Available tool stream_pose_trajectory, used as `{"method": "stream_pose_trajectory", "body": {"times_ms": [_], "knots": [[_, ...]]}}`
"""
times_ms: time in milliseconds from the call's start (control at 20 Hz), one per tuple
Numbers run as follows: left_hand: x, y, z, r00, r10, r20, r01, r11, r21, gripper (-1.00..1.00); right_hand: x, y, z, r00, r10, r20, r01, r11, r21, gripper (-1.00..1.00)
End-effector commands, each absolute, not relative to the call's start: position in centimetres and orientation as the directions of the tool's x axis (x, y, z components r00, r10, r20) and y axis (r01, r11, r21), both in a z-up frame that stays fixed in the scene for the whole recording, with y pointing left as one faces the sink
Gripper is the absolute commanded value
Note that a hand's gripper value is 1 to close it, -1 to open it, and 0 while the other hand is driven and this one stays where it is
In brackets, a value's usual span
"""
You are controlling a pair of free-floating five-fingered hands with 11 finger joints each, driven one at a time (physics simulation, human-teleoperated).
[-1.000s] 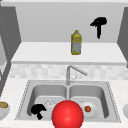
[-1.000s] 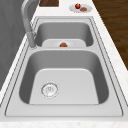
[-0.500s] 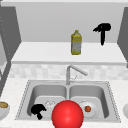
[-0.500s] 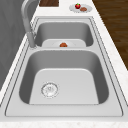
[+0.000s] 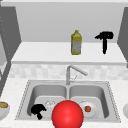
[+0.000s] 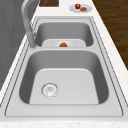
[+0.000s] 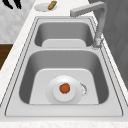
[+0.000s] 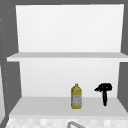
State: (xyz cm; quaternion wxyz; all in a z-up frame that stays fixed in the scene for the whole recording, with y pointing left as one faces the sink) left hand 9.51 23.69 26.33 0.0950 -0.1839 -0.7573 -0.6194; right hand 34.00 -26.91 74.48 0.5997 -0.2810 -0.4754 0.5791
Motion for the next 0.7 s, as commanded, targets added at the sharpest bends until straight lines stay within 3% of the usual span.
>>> {"method": "stream_pose_trajectory", "body": {"times_ms": [0, 650], "knots": [[9.5, 23.7, 26.3, -0.914, 0.161, 0.372, 0.396, 0.165, 0.903, 0.0, 30.9, -26.9, 72.4, -0.102, 0.967, 0.234, -0.414, 0.172, -0.894, -1.0], [9.5, 23.7, 26.3, -0.914, 0.161, 0.372, 0.396, 0.165, 0.903, 0.0, 20.5, -26.8, 61.8, -0.121, 0.968, 0.219, -0.329, 0.169, -0.929, -1.0]]}}
